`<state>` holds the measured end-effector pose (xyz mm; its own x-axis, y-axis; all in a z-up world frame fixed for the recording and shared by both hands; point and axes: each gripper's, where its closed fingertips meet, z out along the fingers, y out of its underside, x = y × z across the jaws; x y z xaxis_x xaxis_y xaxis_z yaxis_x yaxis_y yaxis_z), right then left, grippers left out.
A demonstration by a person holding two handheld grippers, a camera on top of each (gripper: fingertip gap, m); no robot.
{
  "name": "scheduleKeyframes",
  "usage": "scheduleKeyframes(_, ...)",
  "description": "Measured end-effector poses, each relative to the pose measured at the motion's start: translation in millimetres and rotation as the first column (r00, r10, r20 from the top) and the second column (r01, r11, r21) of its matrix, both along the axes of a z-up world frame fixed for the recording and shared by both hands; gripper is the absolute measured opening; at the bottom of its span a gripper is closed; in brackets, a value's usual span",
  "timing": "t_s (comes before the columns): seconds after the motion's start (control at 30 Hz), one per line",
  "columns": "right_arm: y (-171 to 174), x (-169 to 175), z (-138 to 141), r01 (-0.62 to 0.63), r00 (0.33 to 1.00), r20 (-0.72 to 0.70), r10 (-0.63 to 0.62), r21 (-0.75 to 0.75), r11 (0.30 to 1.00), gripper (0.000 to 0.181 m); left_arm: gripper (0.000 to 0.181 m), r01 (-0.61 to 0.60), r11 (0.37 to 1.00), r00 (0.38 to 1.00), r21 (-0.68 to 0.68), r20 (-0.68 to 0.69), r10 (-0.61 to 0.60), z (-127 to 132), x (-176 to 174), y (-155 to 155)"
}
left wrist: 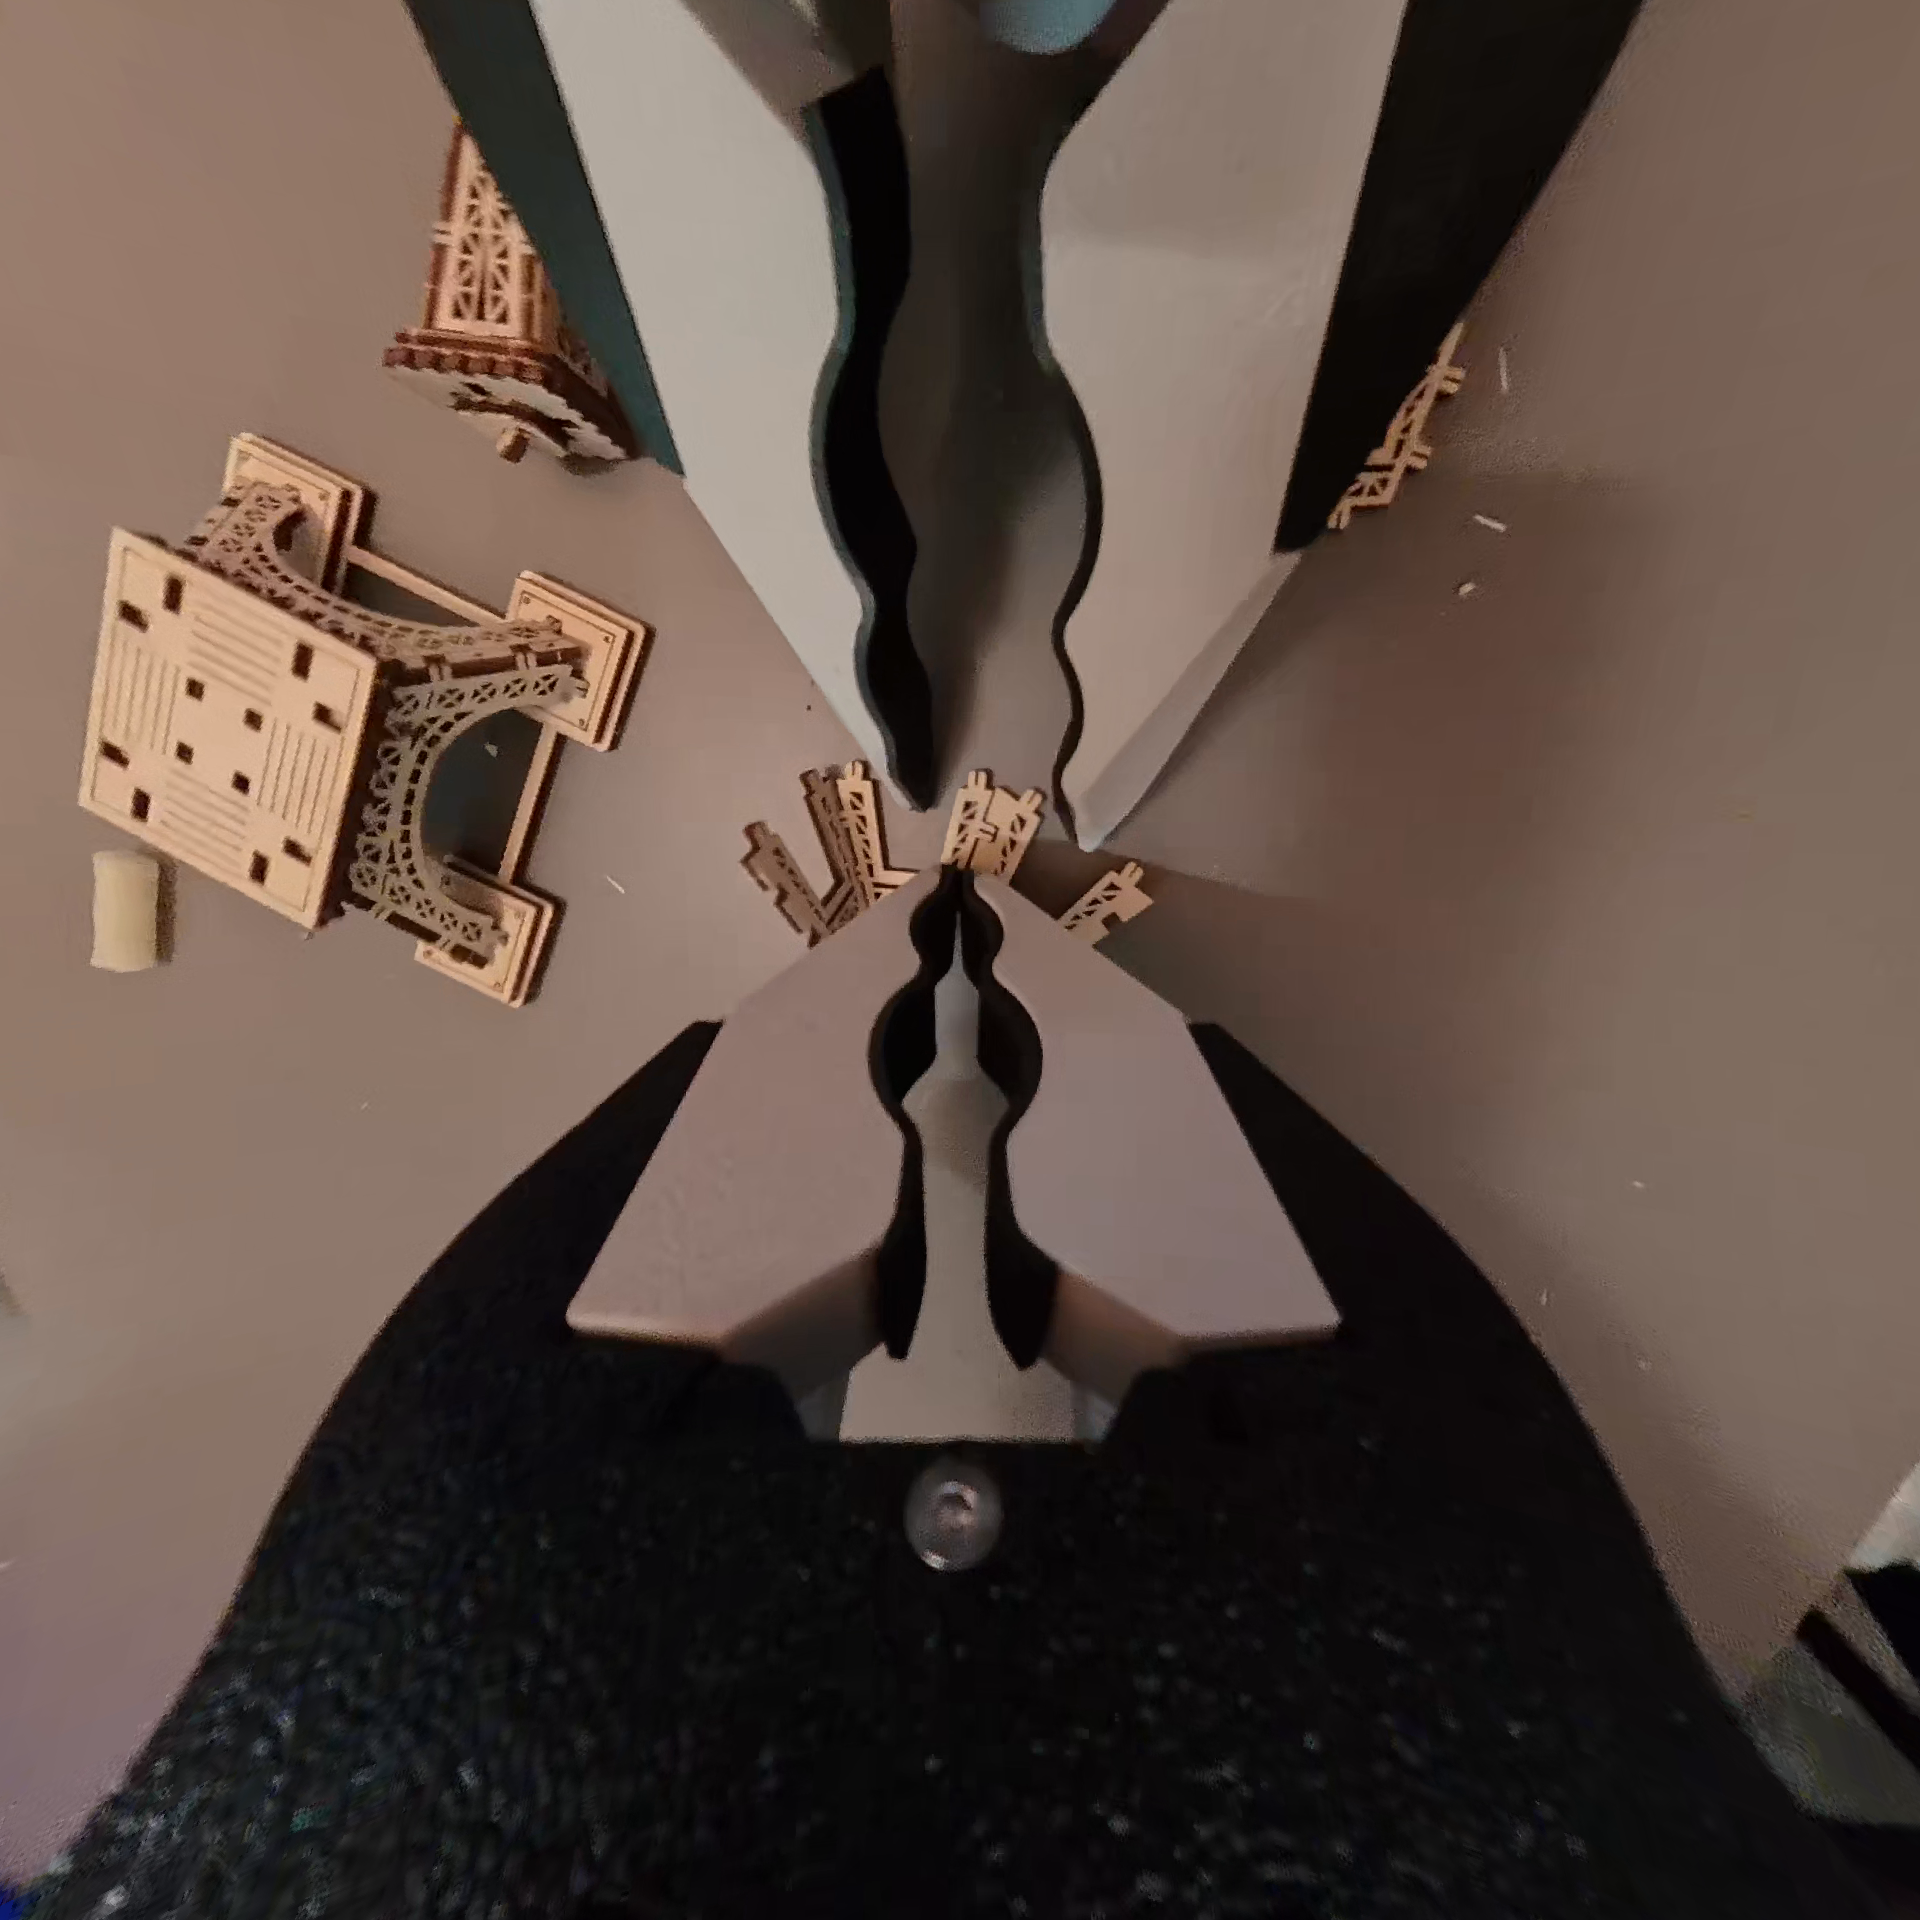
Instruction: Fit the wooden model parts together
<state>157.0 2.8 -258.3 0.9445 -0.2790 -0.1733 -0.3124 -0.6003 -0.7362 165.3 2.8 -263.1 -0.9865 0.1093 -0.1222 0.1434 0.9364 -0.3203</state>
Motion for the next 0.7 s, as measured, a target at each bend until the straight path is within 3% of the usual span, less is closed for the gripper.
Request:
scheduleKeyframes(0.03, 0.0, 0.1, -0.1, -0.002, 1.0, 0.013, 0.002, -0.009, 1.0, 0.026, 0.0, -0.018, 0.999, 1.0, -0.048, -0.007, 0.017, 2.5, -1.3, -0.3)
scheduleKeyframes(0.13, 1.3, 1.4, 4.2, -0.008, 0.997, 0.073, 0.009, -0.019, 1.0, 0.026, 0.0, -0.113, 0.946, 0.994, -0.305, -0.024, 0.111, 36.6, 0.3, -2.9)
scheduleKeyframes(0.2, 4.9, 2.3, 8.7, -0.001, 0.995, 0.101, 0.002, -0.008, 1.0, 0.026, 0.0, -0.135, 0.918, 0.991, -0.373, -0.042, 0.129, 48.0, -1.7, 9.9)
scheduleKeyframes(0.33, 7.9, 4.7, 7.2, 0.018, 0.988, 0.153, -0.011, -0.049, 0.999, 0.028, 0.003, -0.134, 0.945, 0.99, -0.298, -0.002, 0.14, 21.7, 3.0, 37.7)
scheduleKeyframes(0.47, 6.8, 1.4, -2.9, 0.034, 0.99, 0.138, -0.02, -0.099, 0.995, 0.027, 0.007, -0.117, 0.937, 0.993, -0.33, -0.054, 0.105, 8.8, -3.5, 29.8)
scheduleKeyframes(0.7, 10.4, 5.8, -3.1, 0.101, 0.981, 0.17, -0.089, -0.058, 0.993, 0.02, 0.007, -0.076, 0.937, 0.993, -0.342, -0.112, 0.04, -0.3, -11.4, 19.2)
